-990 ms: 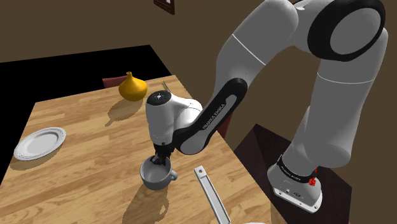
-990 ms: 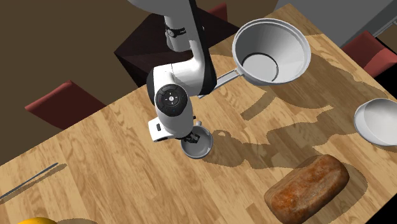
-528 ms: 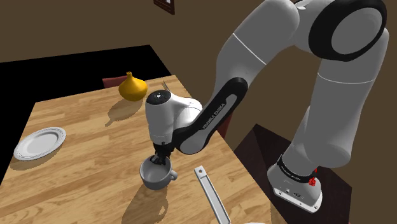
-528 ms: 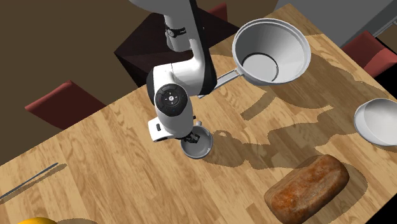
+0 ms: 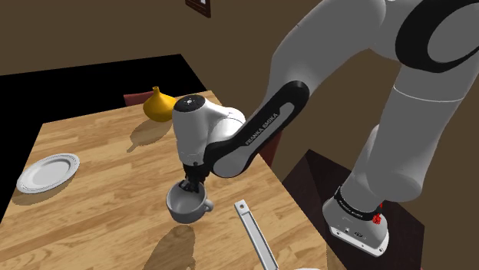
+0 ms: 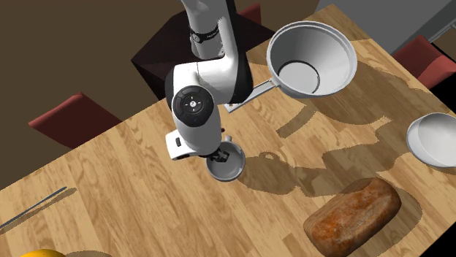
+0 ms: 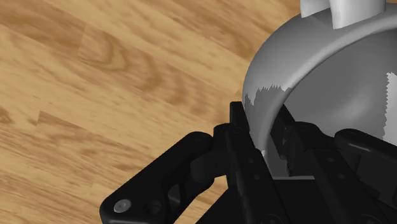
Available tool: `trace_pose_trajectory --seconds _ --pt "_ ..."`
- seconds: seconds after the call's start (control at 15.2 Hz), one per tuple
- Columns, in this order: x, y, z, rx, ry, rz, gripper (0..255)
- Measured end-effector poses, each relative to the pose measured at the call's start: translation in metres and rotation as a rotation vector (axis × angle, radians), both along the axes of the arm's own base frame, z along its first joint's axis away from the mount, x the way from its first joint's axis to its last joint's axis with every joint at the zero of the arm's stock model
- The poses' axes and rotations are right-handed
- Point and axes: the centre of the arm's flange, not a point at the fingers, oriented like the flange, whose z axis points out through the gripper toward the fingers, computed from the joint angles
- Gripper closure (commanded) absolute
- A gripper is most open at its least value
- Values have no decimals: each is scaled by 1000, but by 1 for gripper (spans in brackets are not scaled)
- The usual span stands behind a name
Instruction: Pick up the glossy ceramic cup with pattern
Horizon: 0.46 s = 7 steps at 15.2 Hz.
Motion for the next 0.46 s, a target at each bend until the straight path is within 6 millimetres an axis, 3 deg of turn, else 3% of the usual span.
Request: trace_pose_trajectory --seconds 0.46 --pt "0 0 36 0 0 0 255"
